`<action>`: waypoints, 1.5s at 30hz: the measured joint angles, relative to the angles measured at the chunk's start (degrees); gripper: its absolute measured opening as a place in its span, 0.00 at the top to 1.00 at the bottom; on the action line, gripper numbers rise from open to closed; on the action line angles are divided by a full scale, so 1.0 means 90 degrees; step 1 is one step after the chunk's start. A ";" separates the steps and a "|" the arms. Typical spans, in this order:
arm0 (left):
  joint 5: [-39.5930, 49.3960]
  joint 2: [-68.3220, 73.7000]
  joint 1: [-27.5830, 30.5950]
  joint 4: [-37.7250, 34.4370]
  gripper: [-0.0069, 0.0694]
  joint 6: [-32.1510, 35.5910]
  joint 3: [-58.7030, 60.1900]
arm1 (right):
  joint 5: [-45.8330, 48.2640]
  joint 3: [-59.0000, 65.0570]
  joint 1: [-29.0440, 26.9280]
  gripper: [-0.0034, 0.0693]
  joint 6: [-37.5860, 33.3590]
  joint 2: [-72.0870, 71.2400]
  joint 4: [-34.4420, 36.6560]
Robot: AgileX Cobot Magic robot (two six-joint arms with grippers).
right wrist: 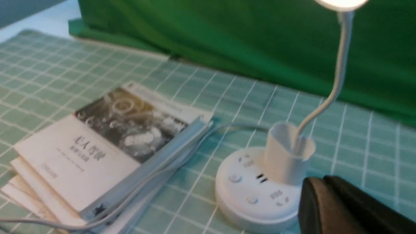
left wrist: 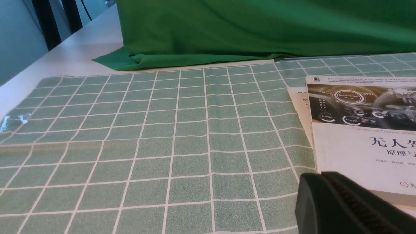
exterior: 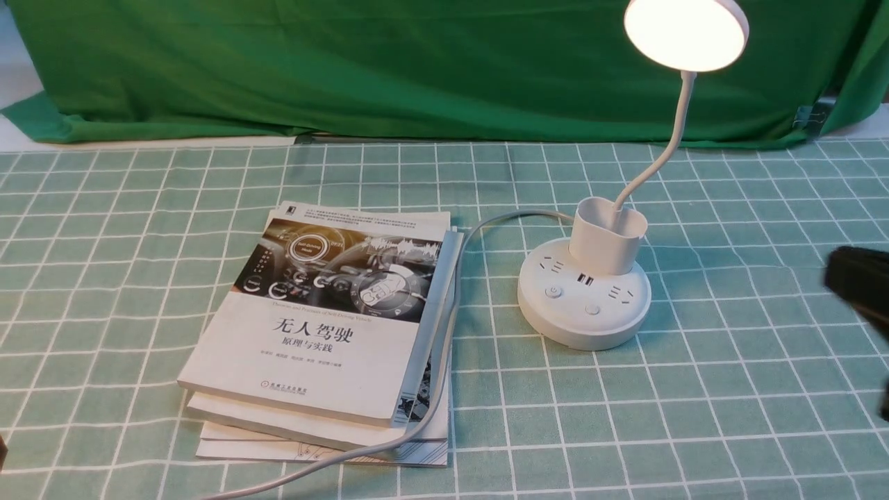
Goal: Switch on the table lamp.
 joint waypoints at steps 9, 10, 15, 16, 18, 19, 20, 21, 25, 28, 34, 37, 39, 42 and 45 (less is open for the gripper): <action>0.0000 0.0000 0.0000 0.0000 0.88 0.0000 0.0000 | -0.0460 0.0715 0.0000 0.86 0.0007 -0.1608 -0.0288; 0.0000 0.0000 0.0000 0.0000 0.88 0.0000 0.0000 | -0.0460 0.0776 0.0000 0.85 0.0007 -0.1726 -0.0294; 0.0000 0.0000 0.0000 0.0000 0.88 0.0000 0.0000 | -0.0593 0.1181 0.0000 0.83 0.0070 -0.2049 -0.0416; 0.0000 0.0000 0.0000 0.0000 0.88 0.0000 0.0000 | -0.0612 0.1287 -0.0020 0.83 0.0185 -0.2103 -0.0534; 0.0000 0.0000 0.0000 0.0000 0.88 0.0000 0.0000 | -0.0627 0.1564 -0.0127 0.82 0.0608 -0.2198 -0.0975; 0.0000 0.0000 0.0000 0.0000 0.88 0.0000 0.0000 | -0.0627 0.1725 -0.0259 0.82 0.0979 -0.2246 -0.1280; 0.0000 0.0000 0.0000 0.0000 0.88 0.0000 0.0000 | -0.0627 0.1923 -0.0515 0.82 0.1519 -0.2311 -0.1626; 0.0000 0.0000 0.0000 0.0000 0.88 0.0000 0.0000 | -0.0627 0.2054 -0.0687 0.82 0.1778 -0.2340 -0.1865; 0.0000 0.0000 0.0000 0.0000 0.88 0.0000 0.0000 | -0.0590 0.2640 -0.1579 0.80 0.2335 -0.2696 -0.2221; 0.0000 0.0000 0.0000 0.0000 0.88 0.0000 0.0000 | -0.0590 0.3036 -0.2113 0.79 0.2394 -0.3181 -0.2285; -0.0008 0.0000 0.0000 0.0000 0.88 0.0000 0.0000 | -0.0608 0.3427 -0.2460 0.77 0.2496 -0.3745 -0.2311; 0.0001 0.0000 0.0000 0.0000 0.88 0.0000 0.0000 | -0.0437 0.3461 -0.2408 0.76 0.2533 -0.3752 -0.2314; 0.0000 0.0000 0.0000 0.0000 0.88 0.0000 0.0000 | -0.0346 0.3466 -0.2372 0.75 0.2540 -0.3752 -0.2314; 0.0000 0.0000 0.0000 0.0000 0.88 0.0000 0.0000 | -0.0166 0.3466 -0.2354 0.74 0.2540 -0.3752 -0.2314; 0.0000 0.0000 0.0000 0.0000 0.88 0.0000 0.0000 | -0.0020 0.3466 -0.2354 0.73 0.2552 -0.3752 -0.2314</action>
